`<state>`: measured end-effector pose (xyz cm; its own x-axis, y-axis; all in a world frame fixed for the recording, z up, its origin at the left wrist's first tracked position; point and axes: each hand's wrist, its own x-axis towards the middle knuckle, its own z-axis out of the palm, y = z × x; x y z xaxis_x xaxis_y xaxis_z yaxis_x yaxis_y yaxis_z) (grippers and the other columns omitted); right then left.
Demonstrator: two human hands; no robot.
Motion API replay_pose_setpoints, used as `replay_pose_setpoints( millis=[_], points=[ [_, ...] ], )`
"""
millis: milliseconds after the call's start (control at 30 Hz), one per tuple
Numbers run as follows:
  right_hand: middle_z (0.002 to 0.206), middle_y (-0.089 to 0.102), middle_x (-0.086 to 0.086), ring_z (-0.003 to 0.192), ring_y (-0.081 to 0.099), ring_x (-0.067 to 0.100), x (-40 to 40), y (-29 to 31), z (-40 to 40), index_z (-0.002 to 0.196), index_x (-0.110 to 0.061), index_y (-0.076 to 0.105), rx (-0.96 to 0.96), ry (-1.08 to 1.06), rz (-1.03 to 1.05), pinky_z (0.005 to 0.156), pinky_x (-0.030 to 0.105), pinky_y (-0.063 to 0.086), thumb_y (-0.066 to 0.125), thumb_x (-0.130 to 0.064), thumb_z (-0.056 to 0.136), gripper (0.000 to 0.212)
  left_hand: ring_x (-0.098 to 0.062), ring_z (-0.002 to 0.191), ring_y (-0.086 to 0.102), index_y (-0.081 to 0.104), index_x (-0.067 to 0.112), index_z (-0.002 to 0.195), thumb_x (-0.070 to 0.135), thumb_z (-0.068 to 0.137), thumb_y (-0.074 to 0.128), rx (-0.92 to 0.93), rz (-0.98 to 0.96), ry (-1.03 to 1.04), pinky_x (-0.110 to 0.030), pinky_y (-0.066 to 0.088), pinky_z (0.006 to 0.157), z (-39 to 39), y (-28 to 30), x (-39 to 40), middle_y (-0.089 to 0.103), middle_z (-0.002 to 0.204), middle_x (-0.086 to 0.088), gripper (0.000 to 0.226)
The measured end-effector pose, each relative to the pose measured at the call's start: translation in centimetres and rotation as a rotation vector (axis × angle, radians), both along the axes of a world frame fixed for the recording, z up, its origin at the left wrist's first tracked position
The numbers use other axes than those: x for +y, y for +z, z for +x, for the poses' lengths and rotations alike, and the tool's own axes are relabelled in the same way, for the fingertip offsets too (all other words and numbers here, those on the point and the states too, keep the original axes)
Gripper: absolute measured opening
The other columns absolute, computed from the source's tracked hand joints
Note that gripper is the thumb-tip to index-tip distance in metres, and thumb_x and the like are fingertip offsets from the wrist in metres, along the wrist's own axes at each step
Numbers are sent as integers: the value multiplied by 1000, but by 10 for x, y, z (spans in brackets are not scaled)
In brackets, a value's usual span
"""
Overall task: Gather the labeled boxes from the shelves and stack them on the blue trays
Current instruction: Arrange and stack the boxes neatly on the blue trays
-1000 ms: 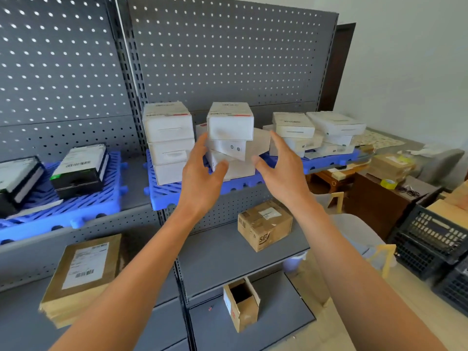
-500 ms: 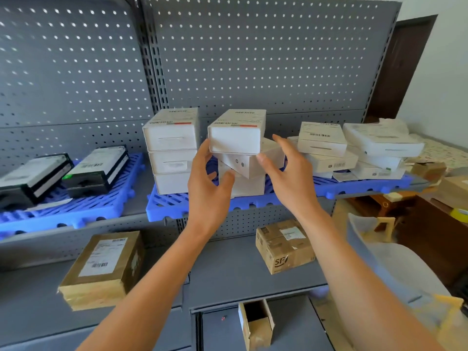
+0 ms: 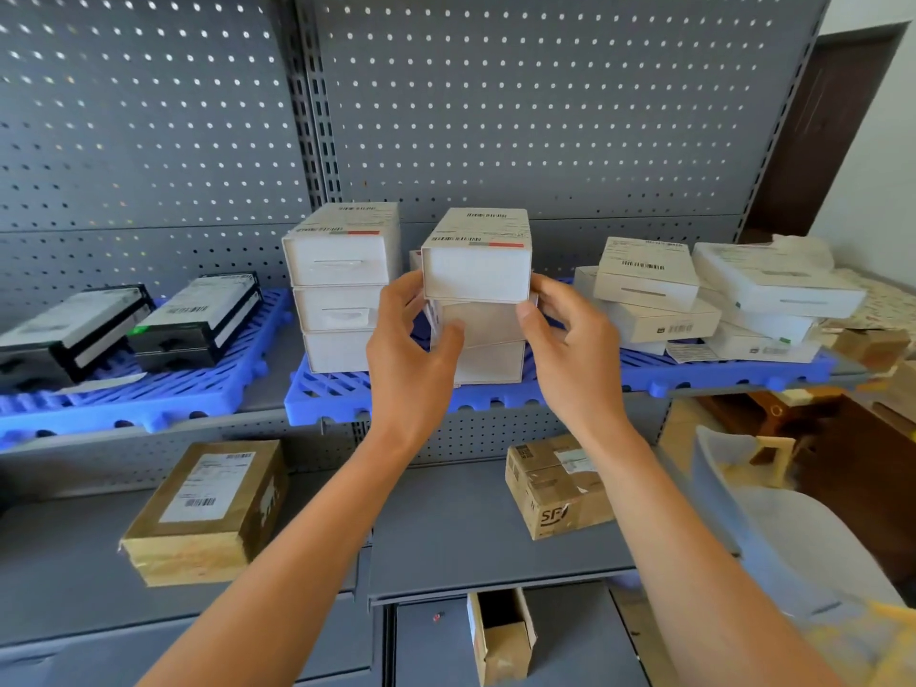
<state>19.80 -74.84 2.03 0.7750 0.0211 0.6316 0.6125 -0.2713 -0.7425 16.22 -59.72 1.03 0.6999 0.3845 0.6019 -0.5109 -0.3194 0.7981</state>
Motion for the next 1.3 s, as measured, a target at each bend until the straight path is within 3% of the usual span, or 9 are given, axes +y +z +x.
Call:
replay_pose_setpoints(
  millis=[233, 500, 733, 1000, 1133, 1300],
  points=[
    [114, 72, -7, 107, 65, -2, -2, 5, 2, 126, -14, 67, 2, 1, 72, 86, 15, 53, 57, -19, 100, 28, -2, 119, 59, 54, 26, 127, 12, 92, 70, -9, -15, 56, -36, 50, 105, 2, 1, 1, 62, 124, 23, 41],
    [119, 71, -8, 111, 64, 0, -5, 6, 7, 130, -15, 65, 18, 40, 63, 85, 12, 50, 50, -17, 103, 31, -14, 125, 59, 56, 19, 133, 8, 91, 70, 34, 4, -46, -42, 52, 103, 6, 3, 19, 64, 132, 8, 46],
    [112, 66, -22, 108, 60, -10, -3, 7, 10, 129, -21, 64, 26, 43, 28, 86, 11, 50, 50, -20, 104, 29, -17, 127, 60, 52, 21, 141, -7, 95, 57, 58, -11, -169, -46, 53, 101, 12, 9, 25, 60, 138, 7, 54],
    [118, 67, -19, 110, 60, -8, 1, 0, 12, 132, -22, 63, 35, 27, 45, 85, 7, 46, 51, -24, 103, 31, -16, 134, 54, 46, 24, 149, -5, 97, 54, 102, 13, -190, -47, 49, 108, 16, 7, 26, 55, 145, 7, 60],
    [126, 64, -20, 115, 59, -4, 4, -11, 14, 139, -29, 55, 68, 50, 22, 91, 19, 50, 53, -27, 102, 38, -16, 136, 51, 42, 31, 151, 12, 92, 58, 122, 12, -164, -48, 47, 108, 13, 2, 22, 54, 147, 10, 64],
    [130, 63, -16, 112, 61, 1, 2, -26, 19, 149, -30, 40, 125, 46, -93, 93, 29, 56, 60, -24, 97, 57, -15, 134, 53, 44, 29, 150, 4, 90, 56, 119, 26, -172, -46, 52, 103, 9, -5, 19, 56, 144, 11, 66]
  ],
)
